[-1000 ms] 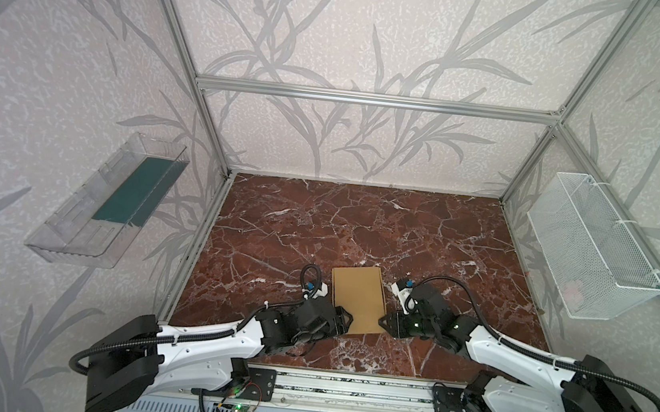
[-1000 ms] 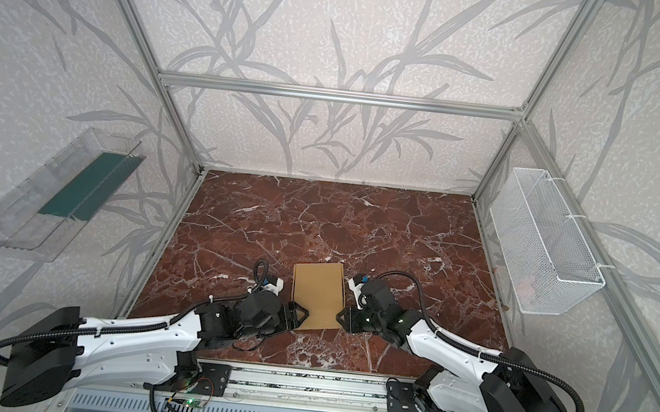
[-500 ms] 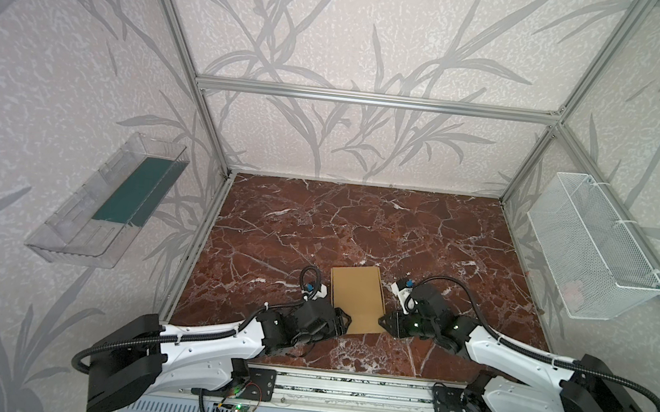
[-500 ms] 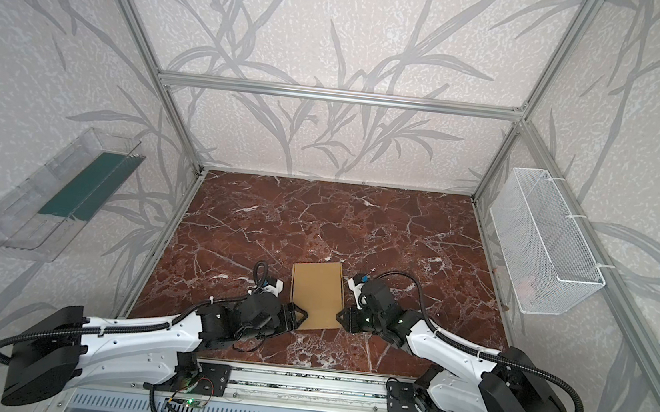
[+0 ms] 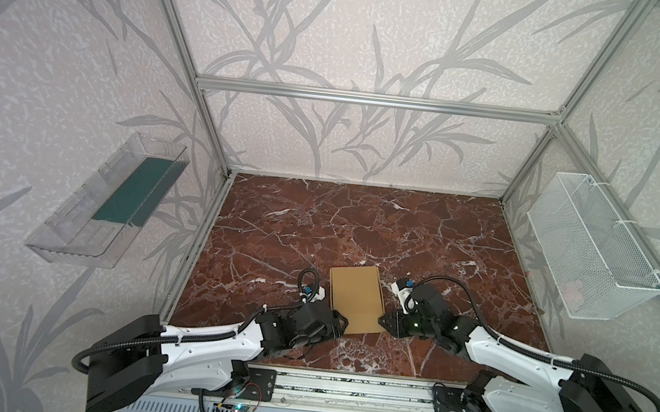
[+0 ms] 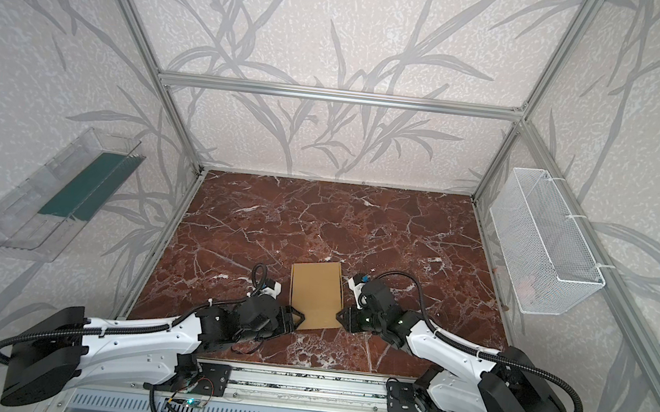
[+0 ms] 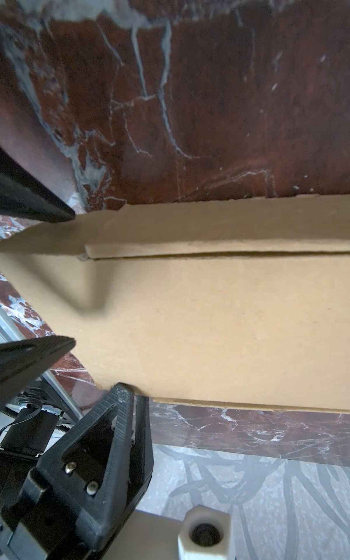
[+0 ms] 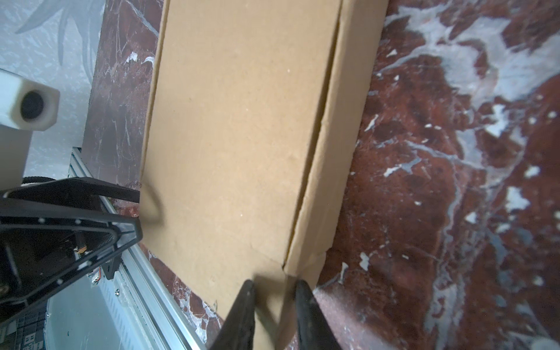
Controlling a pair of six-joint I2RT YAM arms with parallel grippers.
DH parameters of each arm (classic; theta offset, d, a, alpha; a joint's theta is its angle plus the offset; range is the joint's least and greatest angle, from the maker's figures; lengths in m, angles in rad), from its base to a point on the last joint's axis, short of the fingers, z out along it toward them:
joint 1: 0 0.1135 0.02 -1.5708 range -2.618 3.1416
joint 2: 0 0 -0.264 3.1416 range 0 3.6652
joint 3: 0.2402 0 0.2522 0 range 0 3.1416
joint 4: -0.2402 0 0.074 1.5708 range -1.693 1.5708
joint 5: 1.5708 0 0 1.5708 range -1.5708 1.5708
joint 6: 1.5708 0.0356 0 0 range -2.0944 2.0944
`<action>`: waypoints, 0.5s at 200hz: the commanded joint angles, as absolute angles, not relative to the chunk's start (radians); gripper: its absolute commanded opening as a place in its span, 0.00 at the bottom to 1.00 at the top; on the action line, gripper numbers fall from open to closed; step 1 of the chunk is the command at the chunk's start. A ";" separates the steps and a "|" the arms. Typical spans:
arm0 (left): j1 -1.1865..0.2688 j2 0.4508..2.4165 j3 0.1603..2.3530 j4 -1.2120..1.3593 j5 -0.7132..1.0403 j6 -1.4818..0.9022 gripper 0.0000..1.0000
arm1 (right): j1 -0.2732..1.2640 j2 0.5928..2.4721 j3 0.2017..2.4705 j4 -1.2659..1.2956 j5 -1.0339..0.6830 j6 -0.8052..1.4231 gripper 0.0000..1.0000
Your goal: Fold the paper box
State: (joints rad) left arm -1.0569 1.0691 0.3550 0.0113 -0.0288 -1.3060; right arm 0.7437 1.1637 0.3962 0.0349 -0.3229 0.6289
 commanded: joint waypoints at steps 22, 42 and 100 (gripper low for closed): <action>-1.060 1.036 0.333 0.010 -0.058 -1.321 0.57 | 0.743 1.189 0.377 0.047 -0.314 0.631 0.24; -1.061 1.027 0.326 0.012 -0.061 -1.323 0.54 | 0.742 1.191 0.376 0.053 -0.315 0.632 0.24; -1.062 1.010 0.303 0.017 -0.065 -1.334 0.48 | 0.742 1.193 0.376 0.056 -0.313 0.631 0.24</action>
State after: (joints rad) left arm -1.0588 1.0321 0.3241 0.0166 -0.0368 -1.3163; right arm 0.7437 1.1790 0.3946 0.0628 -0.3229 0.6319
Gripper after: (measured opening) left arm 0.483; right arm 0.238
